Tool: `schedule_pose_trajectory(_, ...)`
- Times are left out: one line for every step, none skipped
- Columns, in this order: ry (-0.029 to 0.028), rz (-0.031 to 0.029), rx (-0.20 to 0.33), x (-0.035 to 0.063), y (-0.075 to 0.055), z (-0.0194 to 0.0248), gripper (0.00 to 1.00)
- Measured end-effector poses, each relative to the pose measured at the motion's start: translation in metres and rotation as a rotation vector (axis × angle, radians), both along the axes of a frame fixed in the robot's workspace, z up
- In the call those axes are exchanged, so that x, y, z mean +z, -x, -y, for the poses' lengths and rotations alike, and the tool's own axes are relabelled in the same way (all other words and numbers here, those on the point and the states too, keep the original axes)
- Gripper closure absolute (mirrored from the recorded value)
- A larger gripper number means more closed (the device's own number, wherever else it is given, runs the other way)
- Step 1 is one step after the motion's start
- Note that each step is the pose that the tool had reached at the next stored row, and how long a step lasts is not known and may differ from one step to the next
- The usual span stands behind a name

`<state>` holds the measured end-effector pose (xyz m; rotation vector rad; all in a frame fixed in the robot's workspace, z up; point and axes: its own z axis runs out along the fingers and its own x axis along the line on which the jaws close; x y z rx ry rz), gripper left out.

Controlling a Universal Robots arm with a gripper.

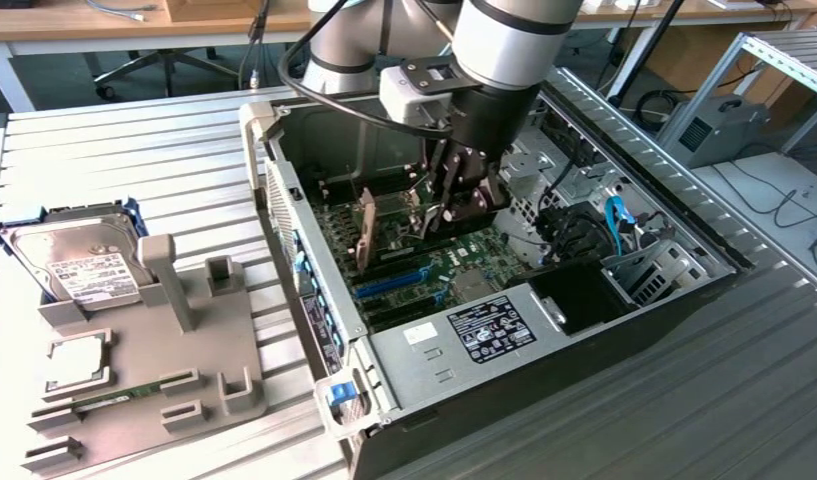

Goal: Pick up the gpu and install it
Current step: 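Insert the gpu into the slot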

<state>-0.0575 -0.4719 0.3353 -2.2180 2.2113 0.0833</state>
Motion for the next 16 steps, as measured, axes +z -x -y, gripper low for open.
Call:
schedule_pose_trajectory(-0.0001, 0.0, 0.0, -0.0003, 0.0, 0.0001, 0.74)
schedule_pose_trajectory(0.0, 0.0, 0.0, -0.0005, 0.0, 0.0002, 0.74)
schedule_pose_trajectory(0.0, 0.0, 0.0, -0.0008, 0.0, 0.0003, 0.74)
schedule_pose_trajectory(-0.0001, 0.0, 0.0, -0.0011, 0.0, 0.0003, 0.74)
schedule_pose_trajectory(-0.0001, 0.0, 0.0, -0.0014, 0.0, 0.0004, 0.74)
schedule_pose_trajectory(-0.0001, 0.0, 0.0, -0.0017, 0.0, 0.0005, 0.74)
schedule_pose_trajectory(0.0, 0.0, 0.0, -0.0019, 0.0, 0.0006, 0.74)
schedule_pose_trajectory(-0.0001, 0.0, 0.0, -0.0022, 0.0, 0.0007, 0.74)
schedule_pose_trajectory(0.0, 0.0, 0.0, -0.0025, 0.0, 0.0008, 0.74)
schedule_pose_trajectory(-0.0001, 0.0, 0.0, -0.0031, 0.0, 0.001, 0.74)
schedule_pose_trajectory(-0.0001, 0.0, 0.0, -0.0059, 0.0, 0.0018, 0.74)
schedule_pose_trajectory(0.0, 0.0, 0.0, -0.0073, 0.0, 0.0024, 0.74)
schedule_pose_trajectory(0.0, 0.0, 0.0, -0.0084, 0.0, 0.0028, 0.74)
schedule_pose_trajectory(0.0, 0.0, 0.0, -0.0091, 0.0, 0.003, 0.74)
schedule_pose_trajectory(0.0, 0.0, 0.0, -0.0123, 0.0, 0.0041, 0.74)
schedule_pose_trajectory(0.0, 0.0, 0.0, -0.0146, 0.0, 0.0048, 0.74)
